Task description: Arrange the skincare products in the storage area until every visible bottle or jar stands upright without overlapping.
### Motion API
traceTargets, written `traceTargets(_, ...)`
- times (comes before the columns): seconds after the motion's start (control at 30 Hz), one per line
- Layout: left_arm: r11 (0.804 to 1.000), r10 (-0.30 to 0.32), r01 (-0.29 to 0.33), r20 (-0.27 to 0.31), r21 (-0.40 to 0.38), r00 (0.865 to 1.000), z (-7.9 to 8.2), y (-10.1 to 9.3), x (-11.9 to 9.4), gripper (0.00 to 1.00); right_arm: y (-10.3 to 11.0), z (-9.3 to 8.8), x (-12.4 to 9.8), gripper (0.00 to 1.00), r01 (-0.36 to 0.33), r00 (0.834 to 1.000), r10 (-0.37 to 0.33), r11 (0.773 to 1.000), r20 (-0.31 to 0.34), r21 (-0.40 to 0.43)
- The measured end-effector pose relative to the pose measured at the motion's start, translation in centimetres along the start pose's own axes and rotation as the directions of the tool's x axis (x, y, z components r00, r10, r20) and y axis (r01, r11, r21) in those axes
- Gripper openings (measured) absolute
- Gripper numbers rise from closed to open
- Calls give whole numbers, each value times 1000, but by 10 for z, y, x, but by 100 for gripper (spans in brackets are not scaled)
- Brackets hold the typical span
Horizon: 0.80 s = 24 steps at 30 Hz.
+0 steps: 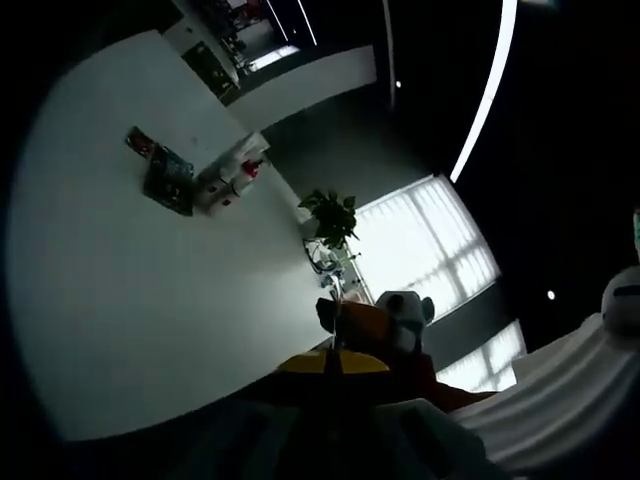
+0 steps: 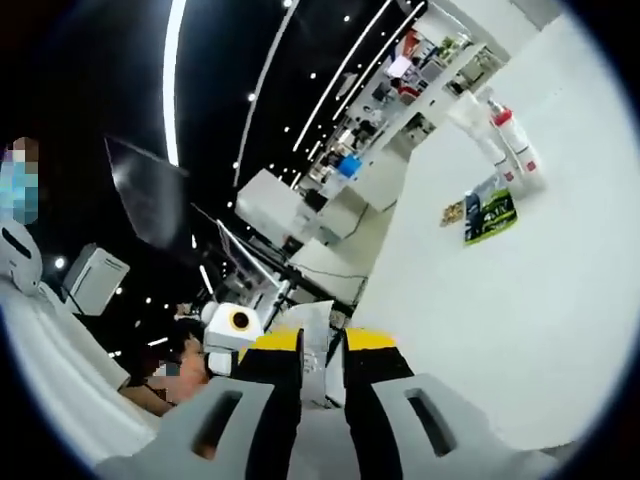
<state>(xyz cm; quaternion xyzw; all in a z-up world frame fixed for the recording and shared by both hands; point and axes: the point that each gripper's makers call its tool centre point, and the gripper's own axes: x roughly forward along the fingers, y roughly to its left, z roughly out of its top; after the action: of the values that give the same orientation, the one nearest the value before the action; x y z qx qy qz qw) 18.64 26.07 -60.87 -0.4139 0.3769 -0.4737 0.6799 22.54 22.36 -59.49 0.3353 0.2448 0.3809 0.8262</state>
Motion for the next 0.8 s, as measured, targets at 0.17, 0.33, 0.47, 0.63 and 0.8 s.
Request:
traceTargets(0.17, 1000, 12, -12, 16, -8, 1000, 7, 4, -2, 1, -11, 0, -6, 29, 66, 997, -70, 987, -24, -150)
traceTargets(0.33, 999, 28, -26, 39, -32, 999, 16, 10, -5, 1, -38, -5, -18, 47, 168, 979, -193, 942, -59, -290)
traceTargets(0.47, 999, 34, -33, 50, -33, 998, 22, 11, -6, 1, -62, -12, -31, 53, 228, 951, -291, 890, -106, -395)
traceTargets(0.63, 998, 44, -41, 70, -44, 997, 29, 15, -6, 1, -93, -32, -43, 54, 255, 893, -411, 798, -184, -546)
traceTargets(0.8, 997, 57, -52, 80, -55, 995, 31, 17, -3, 1, -112, -37, -42, 48, 276, 853, -496, 691, -161, -668)
